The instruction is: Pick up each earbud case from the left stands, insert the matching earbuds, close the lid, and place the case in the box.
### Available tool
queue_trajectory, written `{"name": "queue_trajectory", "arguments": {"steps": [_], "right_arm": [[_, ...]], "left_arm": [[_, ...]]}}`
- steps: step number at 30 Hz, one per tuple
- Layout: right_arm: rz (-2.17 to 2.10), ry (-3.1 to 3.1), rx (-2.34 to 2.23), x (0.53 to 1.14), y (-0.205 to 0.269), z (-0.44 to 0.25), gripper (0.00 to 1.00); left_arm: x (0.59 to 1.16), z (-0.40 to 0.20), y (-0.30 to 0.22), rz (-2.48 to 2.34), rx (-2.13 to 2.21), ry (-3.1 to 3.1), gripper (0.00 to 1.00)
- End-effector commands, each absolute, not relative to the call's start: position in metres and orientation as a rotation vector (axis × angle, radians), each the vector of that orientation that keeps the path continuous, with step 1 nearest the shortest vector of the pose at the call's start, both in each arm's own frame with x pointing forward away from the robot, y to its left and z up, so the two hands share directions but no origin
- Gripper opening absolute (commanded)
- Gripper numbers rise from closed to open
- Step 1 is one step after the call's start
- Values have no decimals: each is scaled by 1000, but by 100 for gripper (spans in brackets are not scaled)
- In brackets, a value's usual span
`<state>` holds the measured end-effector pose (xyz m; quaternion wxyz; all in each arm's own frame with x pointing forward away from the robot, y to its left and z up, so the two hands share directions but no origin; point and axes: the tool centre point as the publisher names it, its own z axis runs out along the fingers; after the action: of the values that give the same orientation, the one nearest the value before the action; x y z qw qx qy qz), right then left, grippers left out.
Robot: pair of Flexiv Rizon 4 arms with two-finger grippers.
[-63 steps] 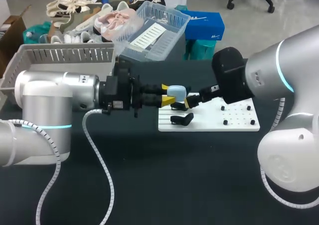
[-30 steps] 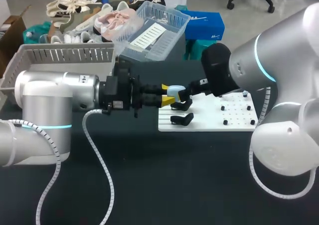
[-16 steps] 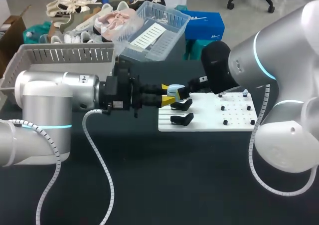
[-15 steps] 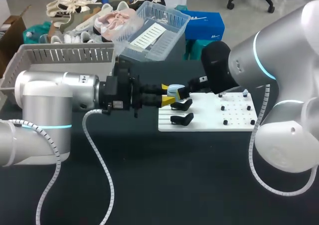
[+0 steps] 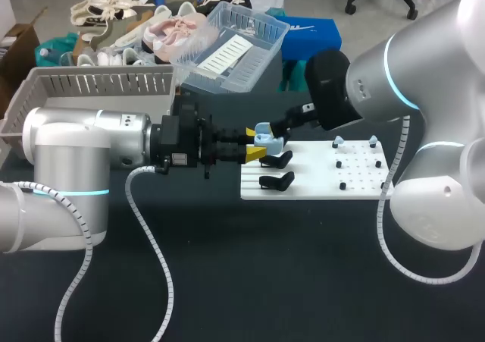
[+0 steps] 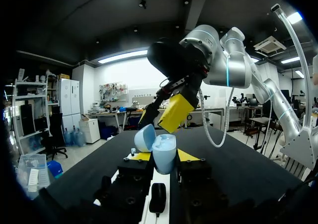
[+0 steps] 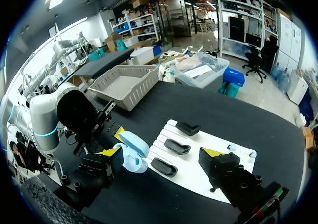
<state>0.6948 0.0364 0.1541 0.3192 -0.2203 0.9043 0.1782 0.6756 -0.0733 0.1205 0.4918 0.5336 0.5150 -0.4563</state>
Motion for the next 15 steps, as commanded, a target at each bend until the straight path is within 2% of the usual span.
{"name": "queue_trajectory", "arguments": {"steps": [1,15], "right_arm": [[396,2369,-545,690,21,157,100],[9,2462,-435,706,-69,130,100]], "left_arm": [[675,120,-74,-1103,1292,1251,0],[675,120,-74,-1103,1292,1251,0]]}}
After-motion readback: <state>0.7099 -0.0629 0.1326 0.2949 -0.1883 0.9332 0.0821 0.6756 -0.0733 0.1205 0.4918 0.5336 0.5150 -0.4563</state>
